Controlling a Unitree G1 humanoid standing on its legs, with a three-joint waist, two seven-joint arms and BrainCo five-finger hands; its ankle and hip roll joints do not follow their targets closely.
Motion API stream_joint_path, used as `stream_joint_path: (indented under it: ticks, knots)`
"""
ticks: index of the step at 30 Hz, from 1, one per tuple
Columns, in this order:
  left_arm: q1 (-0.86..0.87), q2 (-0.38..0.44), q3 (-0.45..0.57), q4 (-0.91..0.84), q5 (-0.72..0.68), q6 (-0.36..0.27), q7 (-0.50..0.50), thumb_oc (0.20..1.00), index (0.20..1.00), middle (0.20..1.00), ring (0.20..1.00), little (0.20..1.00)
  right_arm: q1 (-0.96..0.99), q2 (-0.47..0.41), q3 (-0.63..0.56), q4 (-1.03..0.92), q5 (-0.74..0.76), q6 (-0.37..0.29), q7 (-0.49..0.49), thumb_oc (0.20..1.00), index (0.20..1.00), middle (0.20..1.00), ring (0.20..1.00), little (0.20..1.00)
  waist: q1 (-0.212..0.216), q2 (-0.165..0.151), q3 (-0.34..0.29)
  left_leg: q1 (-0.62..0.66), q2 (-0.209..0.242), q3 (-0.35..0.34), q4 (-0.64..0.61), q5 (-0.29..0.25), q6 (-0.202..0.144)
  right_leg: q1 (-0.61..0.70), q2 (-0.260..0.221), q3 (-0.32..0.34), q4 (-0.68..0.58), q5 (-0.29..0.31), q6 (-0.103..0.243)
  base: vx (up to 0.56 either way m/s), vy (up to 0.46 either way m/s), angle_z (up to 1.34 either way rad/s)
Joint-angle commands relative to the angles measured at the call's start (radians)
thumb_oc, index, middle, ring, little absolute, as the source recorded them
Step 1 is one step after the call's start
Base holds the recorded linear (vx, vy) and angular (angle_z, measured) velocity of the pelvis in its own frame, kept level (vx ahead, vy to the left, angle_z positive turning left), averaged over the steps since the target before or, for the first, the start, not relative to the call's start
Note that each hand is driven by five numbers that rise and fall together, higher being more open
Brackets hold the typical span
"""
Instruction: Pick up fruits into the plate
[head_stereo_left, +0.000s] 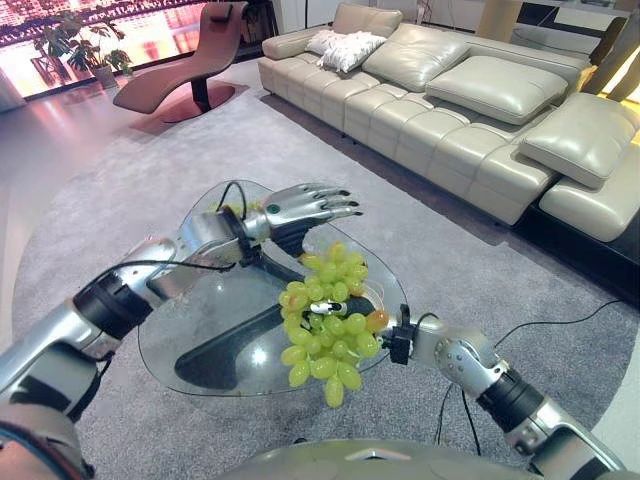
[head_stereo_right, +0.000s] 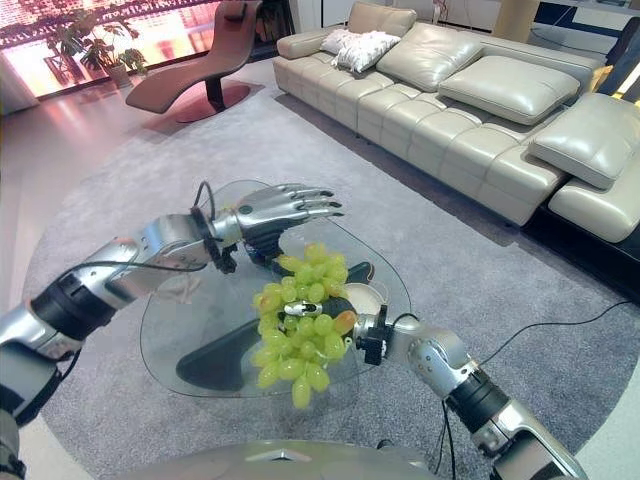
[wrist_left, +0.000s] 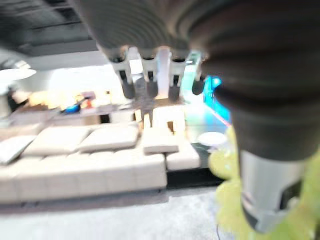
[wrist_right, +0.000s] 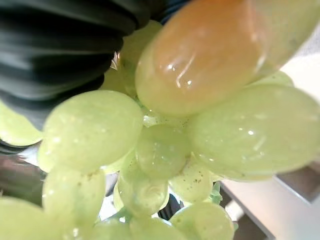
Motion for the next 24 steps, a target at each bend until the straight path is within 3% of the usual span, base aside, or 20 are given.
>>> stream_joint_path:
  ticks: [1, 10, 15, 17, 24]
  knots:
    - [0.038, 0.010, 0.138, 0.087, -0.064, 0.028, 0.034, 1.000, 1.000, 1.000, 1.000, 1.000, -0.004, 0.033, -0.121, -0.016, -0.022, -0.119, 0.017, 0.200, 0.200, 0.200, 0.200, 0.200, 0.035, -0.053, 0.040, 0.034, -0.050, 0.091, 0.027, -0.147, 0.038, 0.020, -0.039, -0.018, 0.028, -0.067, 0.073, 0.05, -0.007, -0.01]
    - [0.347, -0.053, 0.310, 0.226, -0.228, 0.101, 0.069, 1.000, 1.000, 1.000, 1.000, 1.000, 0.072, -0.052, -0.287, 0.161, -0.210, -0.269, -0.035, 0.200, 0.200, 0.200, 0.200, 0.200, 0.056, -0.055, 0.088, 0.013, -0.043, 0.084, 0.045, -0.146, 0.037, 0.002, -0.038, -0.033, 0.044, -0.072, 0.066, 0.03, -0.005, 0.01]
    - [0.425, -0.118, 0.312, 0.379, -0.395, 0.188, 0.074, 1.000, 1.000, 1.000, 1.000, 1.000, 0.014, -0.124, -0.325, 0.267, -0.429, -0.394, -0.223, 0.200, 0.200, 0.200, 0.200, 0.200, 0.072, -0.050, 0.151, -0.055, -0.044, 0.067, 0.091, -0.143, 0.037, -0.061, -0.040, -0.043, 0.087, -0.079, 0.054, -0.06, -0.009, 0.14]
    - [0.442, -0.159, 0.303, 0.468, -0.435, 0.190, 0.092, 1.000, 1.000, 1.000, 1.000, 1.000, -0.028, -0.146, -0.329, 0.316, -0.511, -0.426, -0.283, 0.200, 0.200, 0.200, 0.200, 0.200, 0.076, -0.046, 0.183, -0.082, -0.046, 0.059, 0.107, -0.142, 0.037, -0.085, -0.040, -0.042, 0.103, -0.082, 0.048, -0.11, -0.012, 0.07]
    - [0.446, -0.352, 0.263, 0.806, -0.491, 0.204, 0.161, 1.000, 1.000, 1.000, 1.000, 1.000, -0.250, -0.211, -0.304, 0.486, -0.727, -0.426, -0.489, 0.200, 0.200, 0.200, 0.200, 0.200, 0.090, -0.019, 0.304, -0.183, -0.057, 0.015, 0.153, -0.128, 0.040, -0.186, -0.036, -0.051, 0.175, -0.096, 0.026, -0.13, 0.010, 0.10]
